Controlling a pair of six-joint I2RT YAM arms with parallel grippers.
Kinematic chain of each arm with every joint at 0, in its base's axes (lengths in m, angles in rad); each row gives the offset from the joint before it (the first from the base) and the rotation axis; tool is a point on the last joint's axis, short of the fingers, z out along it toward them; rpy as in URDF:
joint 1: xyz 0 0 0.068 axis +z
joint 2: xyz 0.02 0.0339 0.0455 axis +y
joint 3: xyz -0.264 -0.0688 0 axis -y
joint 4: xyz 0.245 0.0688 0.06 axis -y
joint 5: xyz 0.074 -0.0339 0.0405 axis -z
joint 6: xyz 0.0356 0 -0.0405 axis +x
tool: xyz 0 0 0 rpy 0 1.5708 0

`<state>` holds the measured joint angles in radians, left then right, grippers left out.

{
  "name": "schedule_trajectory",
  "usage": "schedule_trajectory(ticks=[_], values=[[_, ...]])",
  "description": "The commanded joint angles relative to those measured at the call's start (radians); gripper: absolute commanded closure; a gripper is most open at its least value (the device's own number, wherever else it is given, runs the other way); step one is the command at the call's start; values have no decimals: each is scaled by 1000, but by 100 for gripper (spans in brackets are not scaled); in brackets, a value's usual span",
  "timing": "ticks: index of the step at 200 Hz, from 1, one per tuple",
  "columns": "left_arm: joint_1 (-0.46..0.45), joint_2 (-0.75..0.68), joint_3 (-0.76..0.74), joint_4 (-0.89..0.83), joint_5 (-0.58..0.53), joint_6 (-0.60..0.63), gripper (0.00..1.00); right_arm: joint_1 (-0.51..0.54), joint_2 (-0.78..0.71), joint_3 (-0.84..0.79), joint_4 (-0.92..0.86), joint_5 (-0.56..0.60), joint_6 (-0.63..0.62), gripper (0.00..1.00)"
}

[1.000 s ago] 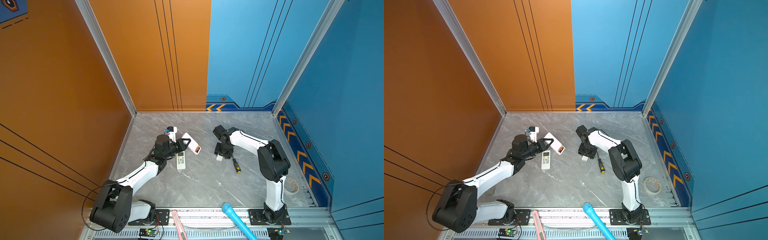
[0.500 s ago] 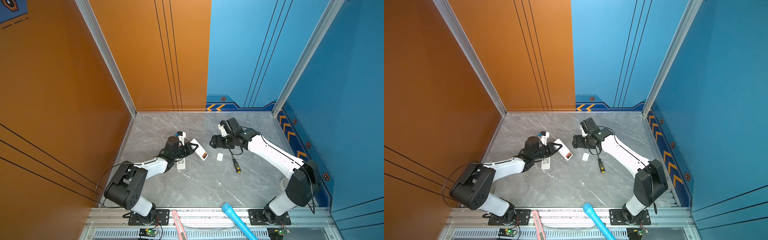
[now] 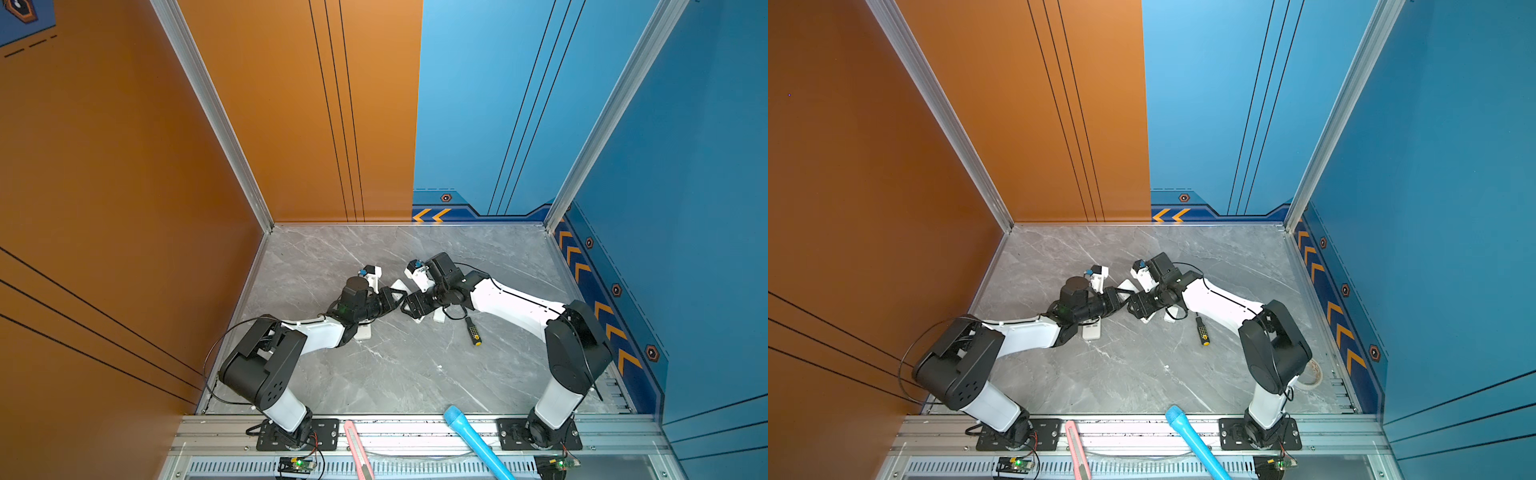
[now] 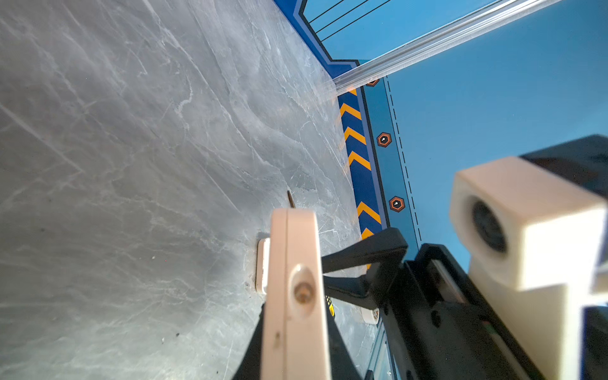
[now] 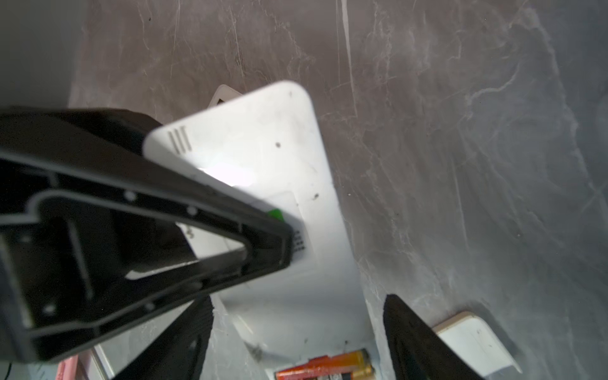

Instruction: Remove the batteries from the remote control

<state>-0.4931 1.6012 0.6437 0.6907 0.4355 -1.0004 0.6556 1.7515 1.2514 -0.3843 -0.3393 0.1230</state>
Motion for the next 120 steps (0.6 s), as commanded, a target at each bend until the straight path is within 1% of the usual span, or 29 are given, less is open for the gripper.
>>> schedule_trajectory(ticks=[1,22,55,73,108,112,120], values=[[-7,-10,-2,46,-14,-16,100,6,7,3,23,1,-71,17],[-10,-16,2,46,-9,-15,100,5,36,2,12,24,-84,20],[0,-23,-19,67,-12,-33,100,7,40,-8,24,63,-96,25],[4,-21,-32,103,-7,-53,100,7,44,-4,17,76,-105,33],[2,-33,-56,122,-26,-56,100,27,13,-9,36,92,-144,45],[4,-33,-64,135,-26,-63,100,29,14,-8,34,102,-147,47],[9,-35,-72,160,-27,-78,100,33,20,3,16,114,-153,56]])
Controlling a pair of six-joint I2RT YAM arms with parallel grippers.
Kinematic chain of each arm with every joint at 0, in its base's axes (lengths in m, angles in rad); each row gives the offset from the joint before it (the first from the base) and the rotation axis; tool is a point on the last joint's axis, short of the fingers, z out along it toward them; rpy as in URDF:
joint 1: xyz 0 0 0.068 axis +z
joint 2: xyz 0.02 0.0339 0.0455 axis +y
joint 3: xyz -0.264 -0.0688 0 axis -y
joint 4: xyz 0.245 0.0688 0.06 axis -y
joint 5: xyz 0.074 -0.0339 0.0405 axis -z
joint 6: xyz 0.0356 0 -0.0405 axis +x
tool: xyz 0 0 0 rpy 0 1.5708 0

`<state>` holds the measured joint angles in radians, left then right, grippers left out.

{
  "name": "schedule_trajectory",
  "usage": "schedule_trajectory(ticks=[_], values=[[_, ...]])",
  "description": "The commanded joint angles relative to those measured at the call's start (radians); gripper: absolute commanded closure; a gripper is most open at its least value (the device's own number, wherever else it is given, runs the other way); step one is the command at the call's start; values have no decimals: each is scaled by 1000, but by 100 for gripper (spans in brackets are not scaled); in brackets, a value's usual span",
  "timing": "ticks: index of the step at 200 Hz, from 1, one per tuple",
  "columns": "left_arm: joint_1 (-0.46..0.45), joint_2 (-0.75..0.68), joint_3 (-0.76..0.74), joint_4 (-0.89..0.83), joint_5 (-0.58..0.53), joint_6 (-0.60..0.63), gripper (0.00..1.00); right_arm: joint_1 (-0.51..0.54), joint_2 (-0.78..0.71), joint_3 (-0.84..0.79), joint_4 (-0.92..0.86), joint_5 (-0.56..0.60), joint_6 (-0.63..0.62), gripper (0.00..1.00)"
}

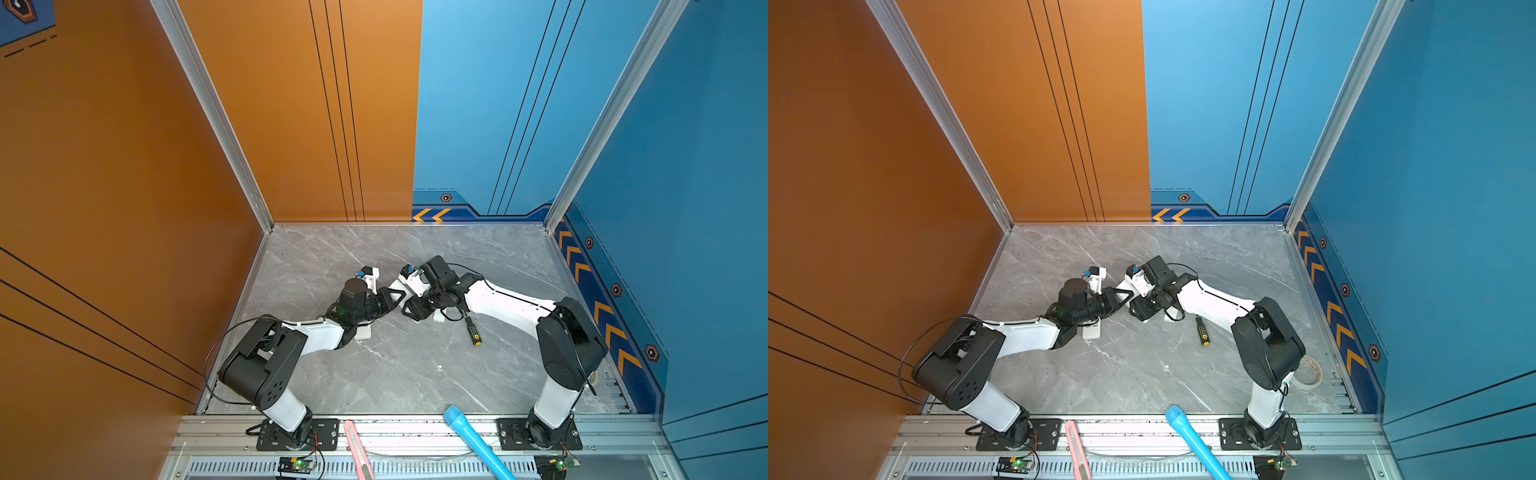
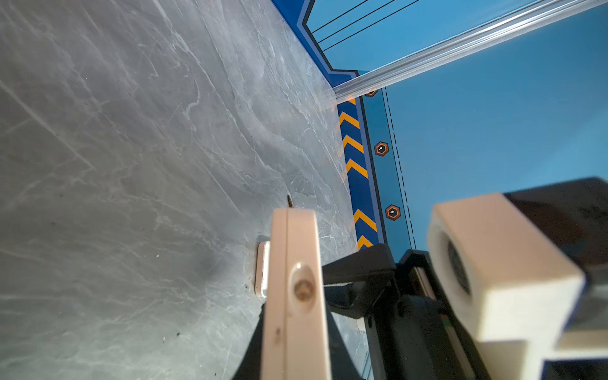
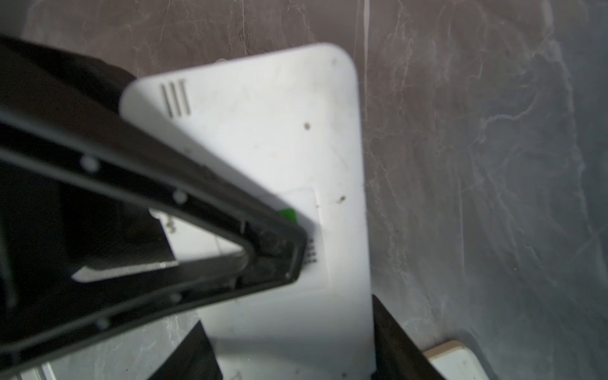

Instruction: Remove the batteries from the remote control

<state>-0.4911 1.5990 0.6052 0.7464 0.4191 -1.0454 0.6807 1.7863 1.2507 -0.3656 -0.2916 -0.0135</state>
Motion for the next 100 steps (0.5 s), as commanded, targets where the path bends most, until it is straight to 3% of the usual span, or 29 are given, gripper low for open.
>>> schedule_trajectory(ticks=[1,17,33,50,67,72,78,87,100], values=[[7,-33,-34,106,-11,-34,100,8,-12,6,-7,67,-17,57],[8,-40,-45,129,-10,-50,100,12,2,31,-43,69,-14,61],[8,-53,-57,131,-18,-64,91,13,0,32,-47,77,-16,63],[18,-73,-74,134,-19,-88,57,13,-8,32,-49,94,-12,67],[56,-126,-125,134,-38,-148,37,42,-26,20,-57,130,-39,69],[72,-152,-147,133,-44,-165,14,41,-29,16,-62,137,-53,69],[99,-189,-172,126,-47,-186,1,37,-31,14,-72,142,-66,69],[144,-261,-200,59,-55,-212,2,37,-31,13,-90,152,-90,69],[199,-400,-185,-175,-55,-179,2,45,-25,16,-123,155,-141,70]])
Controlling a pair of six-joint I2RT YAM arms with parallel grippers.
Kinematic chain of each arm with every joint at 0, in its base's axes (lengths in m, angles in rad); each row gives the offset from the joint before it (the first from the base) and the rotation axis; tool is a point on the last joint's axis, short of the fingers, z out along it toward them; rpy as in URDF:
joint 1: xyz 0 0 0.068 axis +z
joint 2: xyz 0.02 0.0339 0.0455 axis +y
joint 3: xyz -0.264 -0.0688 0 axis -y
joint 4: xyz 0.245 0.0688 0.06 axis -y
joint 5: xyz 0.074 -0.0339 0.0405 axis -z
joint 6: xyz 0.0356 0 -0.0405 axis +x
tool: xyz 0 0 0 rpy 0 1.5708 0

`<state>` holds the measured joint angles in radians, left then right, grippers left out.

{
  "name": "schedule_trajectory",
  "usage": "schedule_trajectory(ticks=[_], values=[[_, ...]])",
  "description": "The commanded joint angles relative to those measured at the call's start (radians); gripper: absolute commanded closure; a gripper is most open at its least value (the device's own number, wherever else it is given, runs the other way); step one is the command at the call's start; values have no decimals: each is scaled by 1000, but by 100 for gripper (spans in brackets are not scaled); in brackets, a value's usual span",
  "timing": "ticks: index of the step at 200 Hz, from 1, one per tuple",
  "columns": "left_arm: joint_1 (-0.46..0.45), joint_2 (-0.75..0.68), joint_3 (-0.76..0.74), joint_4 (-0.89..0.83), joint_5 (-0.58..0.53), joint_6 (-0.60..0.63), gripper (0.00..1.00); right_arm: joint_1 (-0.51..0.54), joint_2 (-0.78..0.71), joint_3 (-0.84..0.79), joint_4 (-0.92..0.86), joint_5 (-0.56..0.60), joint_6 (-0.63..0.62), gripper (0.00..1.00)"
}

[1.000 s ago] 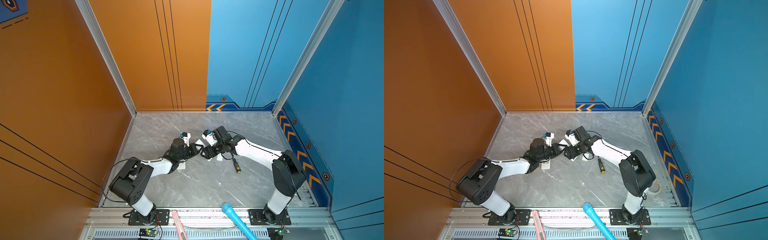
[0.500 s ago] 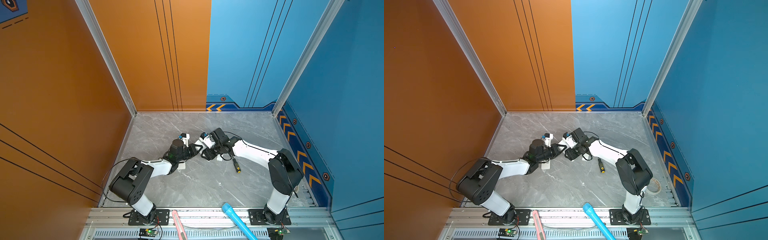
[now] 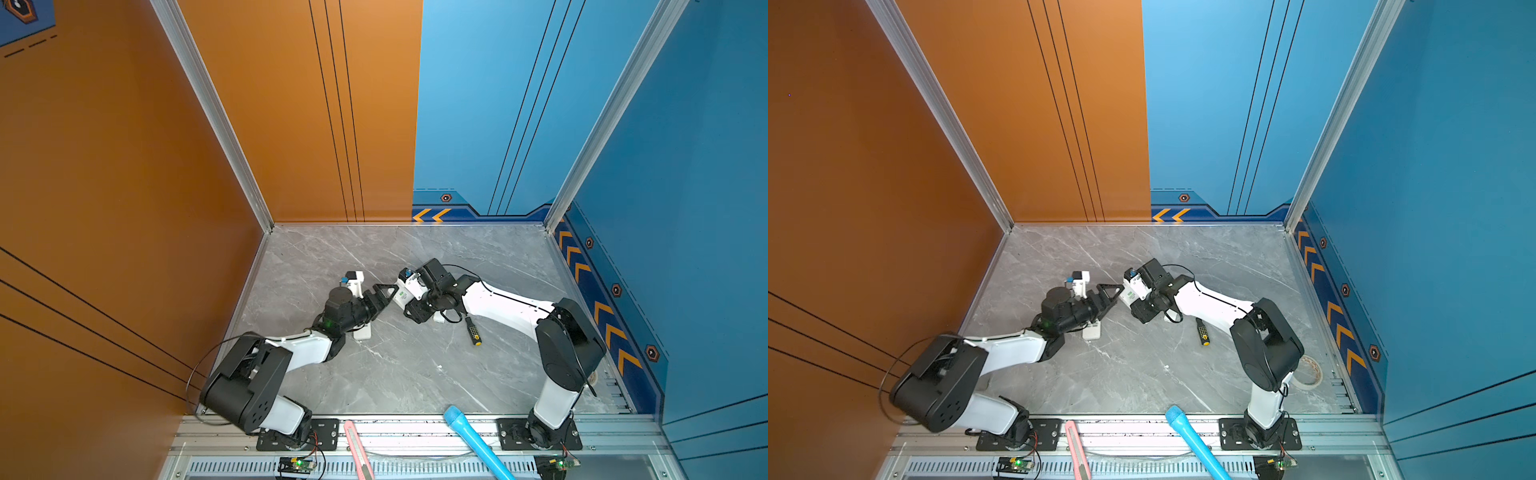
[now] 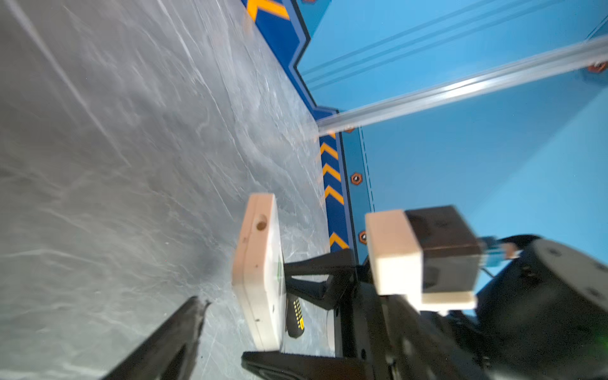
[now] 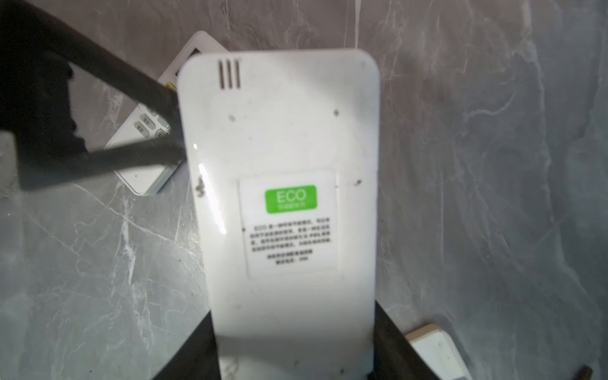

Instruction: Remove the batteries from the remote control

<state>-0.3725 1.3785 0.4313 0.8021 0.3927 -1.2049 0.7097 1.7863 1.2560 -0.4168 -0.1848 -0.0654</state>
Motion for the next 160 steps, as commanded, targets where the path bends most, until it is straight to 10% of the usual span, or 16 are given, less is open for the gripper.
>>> schedule_trajectory(ticks=[1,41,116,160], values=[[83,-191,-7,-252,-32,-13,2,17,-23,11,-75,51,-94,69],[92,-464,269,-1130,-263,318,2,129,37,7,-160,145,-366,69],[27,-456,289,-1230,-280,490,2,169,70,-80,-215,137,-767,63],[6,-403,324,-1221,-289,530,2,161,86,-89,-171,178,-737,39]])
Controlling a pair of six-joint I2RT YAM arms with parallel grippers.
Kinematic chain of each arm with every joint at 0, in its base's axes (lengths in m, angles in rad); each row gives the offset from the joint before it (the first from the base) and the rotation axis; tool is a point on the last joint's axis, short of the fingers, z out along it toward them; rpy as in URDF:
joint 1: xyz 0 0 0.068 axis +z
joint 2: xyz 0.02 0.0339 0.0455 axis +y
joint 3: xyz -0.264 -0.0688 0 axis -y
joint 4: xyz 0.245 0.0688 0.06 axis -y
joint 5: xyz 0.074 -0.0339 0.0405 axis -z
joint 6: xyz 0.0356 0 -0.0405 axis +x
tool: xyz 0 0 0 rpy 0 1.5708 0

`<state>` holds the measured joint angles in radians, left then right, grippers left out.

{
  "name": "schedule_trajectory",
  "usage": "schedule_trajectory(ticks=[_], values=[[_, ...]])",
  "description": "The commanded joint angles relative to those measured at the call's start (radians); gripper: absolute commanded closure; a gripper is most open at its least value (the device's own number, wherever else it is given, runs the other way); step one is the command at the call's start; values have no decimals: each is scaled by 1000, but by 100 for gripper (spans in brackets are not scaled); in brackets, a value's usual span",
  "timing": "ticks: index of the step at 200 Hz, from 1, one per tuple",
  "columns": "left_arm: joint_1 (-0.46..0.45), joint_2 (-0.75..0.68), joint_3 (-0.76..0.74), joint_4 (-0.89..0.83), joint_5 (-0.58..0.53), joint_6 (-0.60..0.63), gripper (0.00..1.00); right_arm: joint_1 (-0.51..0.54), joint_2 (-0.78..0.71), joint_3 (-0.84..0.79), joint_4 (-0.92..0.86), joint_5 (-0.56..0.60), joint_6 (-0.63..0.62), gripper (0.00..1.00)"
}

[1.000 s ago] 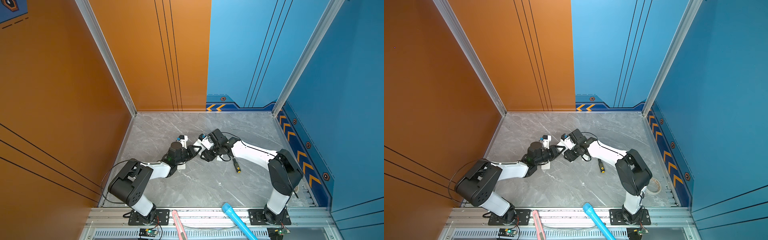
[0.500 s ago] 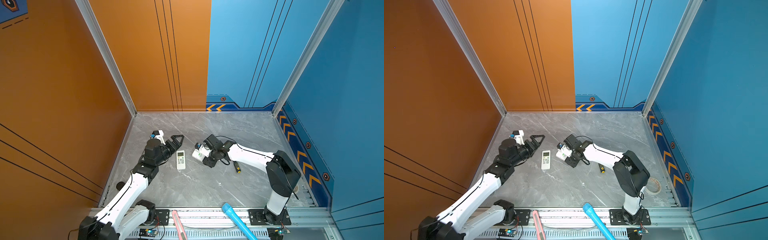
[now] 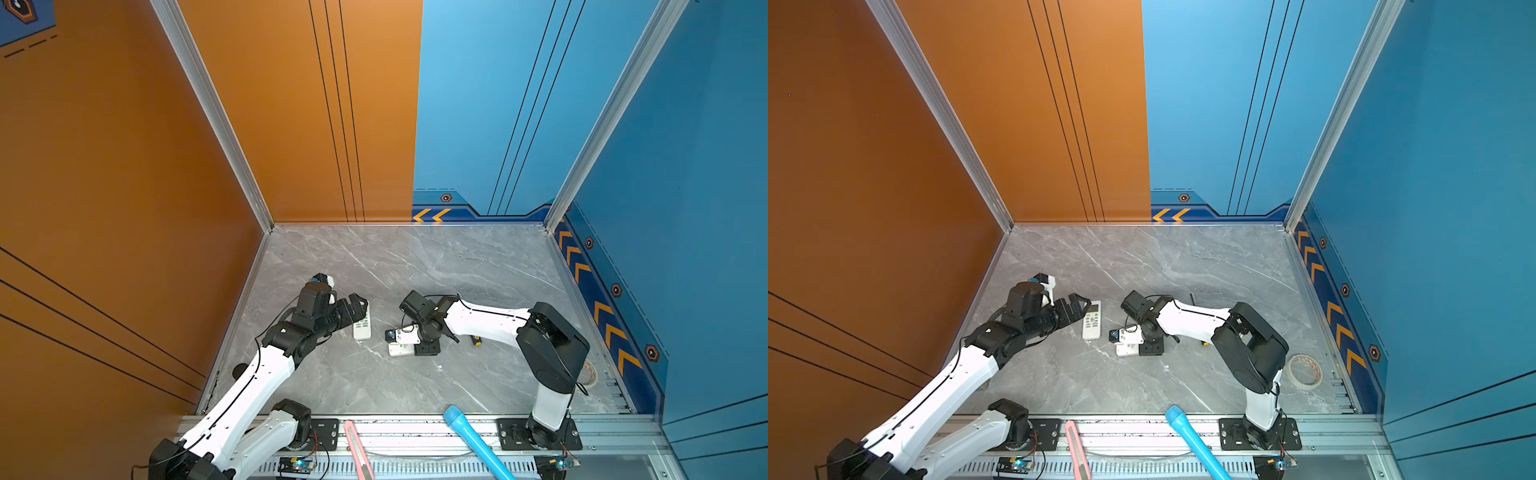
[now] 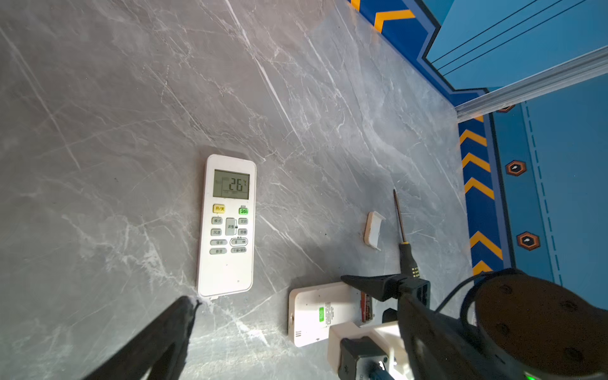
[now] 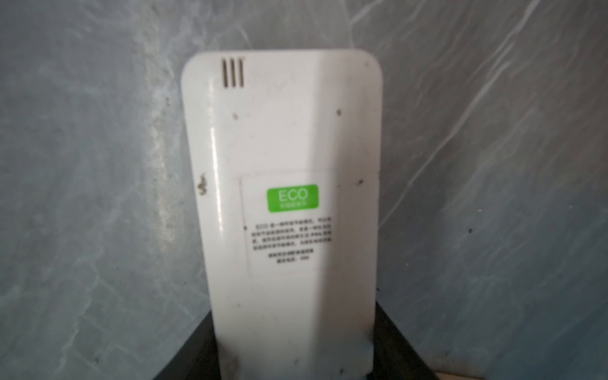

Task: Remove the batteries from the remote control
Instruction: 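Grasp the black-and-yellow screwdriver with the right gripper and lift it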

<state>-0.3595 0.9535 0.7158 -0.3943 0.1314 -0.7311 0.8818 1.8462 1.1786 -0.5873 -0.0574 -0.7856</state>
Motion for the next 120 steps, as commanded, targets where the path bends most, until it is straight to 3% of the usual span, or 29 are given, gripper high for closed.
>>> schedule_trajectory(ticks=[1,9,13,22,47,63,71,84,96,105,120], values=[[-7,23,40,-24,-27,57,2,-12,26,-11,3,52,-13,38],[-7,32,49,-21,-24,59,2,-20,13,-7,21,56,27,33],[-7,35,57,-21,-23,61,2,-24,2,1,27,58,49,15],[-7,42,74,-23,-21,64,2,-33,-37,8,35,48,103,0],[-7,58,112,-16,-19,72,2,-41,-205,-29,35,4,220,0],[-8,80,144,-14,-12,80,2,-69,-345,-59,41,8,410,0],[-12,94,158,-5,-8,80,2,-117,-416,-83,55,17,562,0],[-24,130,176,32,18,67,2,-254,-504,-97,16,129,887,0],[-55,182,203,67,37,62,2,-417,-536,-103,-82,59,1120,0],[-84,231,228,86,47,52,2,-506,-534,-111,-144,33,1205,0],[-126,327,283,110,98,23,2,-567,-518,-146,-160,29,1224,0]])
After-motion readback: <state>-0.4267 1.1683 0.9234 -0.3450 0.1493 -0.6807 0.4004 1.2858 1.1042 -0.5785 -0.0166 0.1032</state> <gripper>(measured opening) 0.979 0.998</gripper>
